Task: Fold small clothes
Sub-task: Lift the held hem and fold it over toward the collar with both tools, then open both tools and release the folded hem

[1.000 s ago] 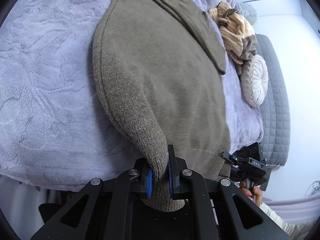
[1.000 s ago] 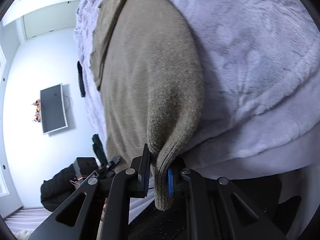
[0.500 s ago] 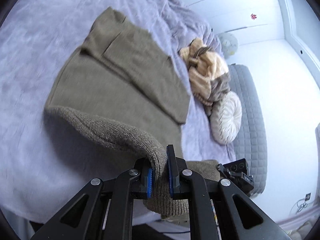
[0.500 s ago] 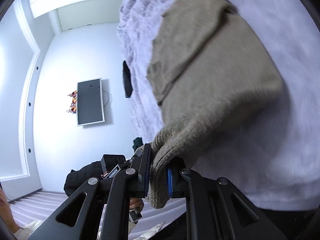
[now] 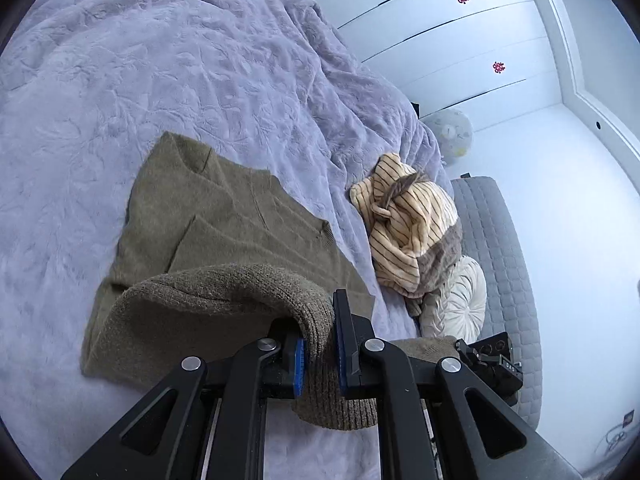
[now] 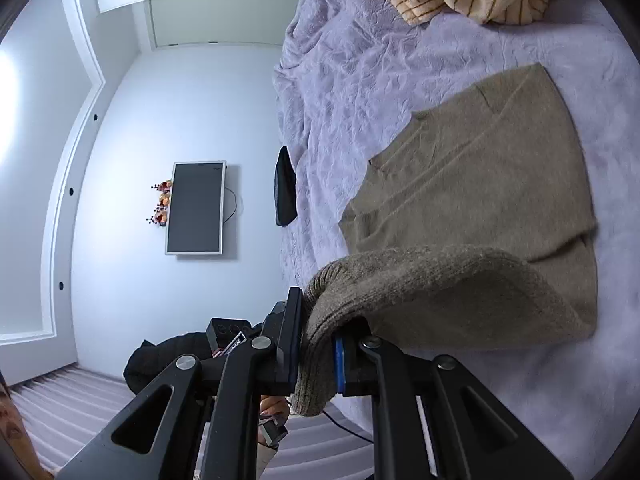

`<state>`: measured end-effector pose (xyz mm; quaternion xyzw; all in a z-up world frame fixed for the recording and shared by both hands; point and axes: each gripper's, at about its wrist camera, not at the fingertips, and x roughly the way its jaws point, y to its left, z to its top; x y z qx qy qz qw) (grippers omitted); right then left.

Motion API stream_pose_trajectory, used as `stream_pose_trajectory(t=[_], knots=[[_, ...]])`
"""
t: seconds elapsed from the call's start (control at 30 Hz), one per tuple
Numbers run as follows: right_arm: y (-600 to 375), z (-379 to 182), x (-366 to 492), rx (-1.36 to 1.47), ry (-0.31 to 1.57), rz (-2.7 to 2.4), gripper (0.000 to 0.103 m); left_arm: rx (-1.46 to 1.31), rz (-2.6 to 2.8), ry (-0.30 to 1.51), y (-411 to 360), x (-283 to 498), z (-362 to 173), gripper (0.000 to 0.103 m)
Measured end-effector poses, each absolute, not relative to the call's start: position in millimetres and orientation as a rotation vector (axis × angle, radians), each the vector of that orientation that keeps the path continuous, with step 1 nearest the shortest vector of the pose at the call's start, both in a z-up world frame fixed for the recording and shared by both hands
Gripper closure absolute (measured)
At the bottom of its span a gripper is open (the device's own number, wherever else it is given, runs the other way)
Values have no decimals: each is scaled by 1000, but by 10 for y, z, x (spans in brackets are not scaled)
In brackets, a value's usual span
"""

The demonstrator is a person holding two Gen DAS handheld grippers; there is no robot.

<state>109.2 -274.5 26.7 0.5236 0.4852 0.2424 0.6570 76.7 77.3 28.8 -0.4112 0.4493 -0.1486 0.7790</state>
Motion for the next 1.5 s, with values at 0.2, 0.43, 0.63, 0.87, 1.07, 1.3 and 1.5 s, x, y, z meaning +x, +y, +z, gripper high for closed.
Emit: stream_pose_trajectory(t=[0.2,0.43,0.63,0.87,1.07,1.3,1.5], knots=[[-2951,-140,1690,1239,1107,423,89,-836,-277,1063,870,1389,-178,90],[-3041,-901,2126,1228,1214,252,89,-813,-215,1148,926,1737,-771,90],[-3073,-1275,2345,1188,1280,167,89,-826,-158,1202,981,1909,-998,90],[-3097,-959,2485,1085,1239,177,62,-672,-125,1208,822,1919,-608,87],[-3037,-453,2305,840,1221,153,37,-553,-120,1184,696,1784,-317,84],[-2887,-493,1929,767,1295,185,56,-416,-46,1150,647,1641,-200,20],[-2605,-602,1927,618,1366,201,58,-376,-52,1212,617,1530,-322,20]])
